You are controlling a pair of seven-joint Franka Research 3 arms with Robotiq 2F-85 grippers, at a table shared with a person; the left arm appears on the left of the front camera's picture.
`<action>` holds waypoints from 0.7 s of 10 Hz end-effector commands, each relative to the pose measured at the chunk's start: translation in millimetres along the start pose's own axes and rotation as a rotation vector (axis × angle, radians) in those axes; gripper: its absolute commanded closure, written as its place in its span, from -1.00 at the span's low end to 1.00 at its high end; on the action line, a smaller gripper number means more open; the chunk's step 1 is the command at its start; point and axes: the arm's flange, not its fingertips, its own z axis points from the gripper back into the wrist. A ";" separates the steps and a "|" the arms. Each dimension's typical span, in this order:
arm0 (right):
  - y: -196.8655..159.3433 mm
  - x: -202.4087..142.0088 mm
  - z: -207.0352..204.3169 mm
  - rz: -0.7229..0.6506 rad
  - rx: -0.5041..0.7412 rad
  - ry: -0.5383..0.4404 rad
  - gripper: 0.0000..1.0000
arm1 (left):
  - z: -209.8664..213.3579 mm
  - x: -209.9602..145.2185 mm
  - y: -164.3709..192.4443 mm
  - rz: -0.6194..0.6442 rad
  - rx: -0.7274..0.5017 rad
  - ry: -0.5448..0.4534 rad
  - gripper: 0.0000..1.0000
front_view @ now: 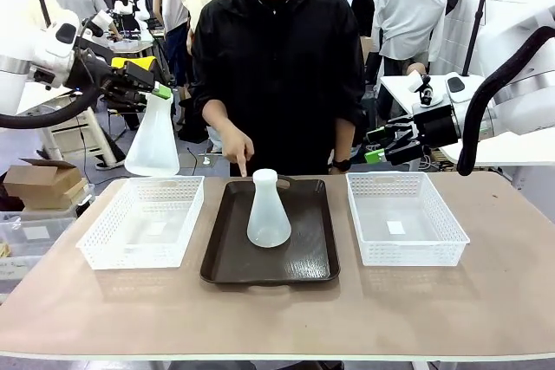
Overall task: Prepare the laboratory tools.
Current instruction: Place the picked Big flask upright in the Handle tray as directed by the person.
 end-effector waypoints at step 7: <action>0.7 -0.4 0.0 0.001 0.003 0.004 -1.00 | -7.6 -50.8 -20.8 -0.306 -0.481 -0.212 1.00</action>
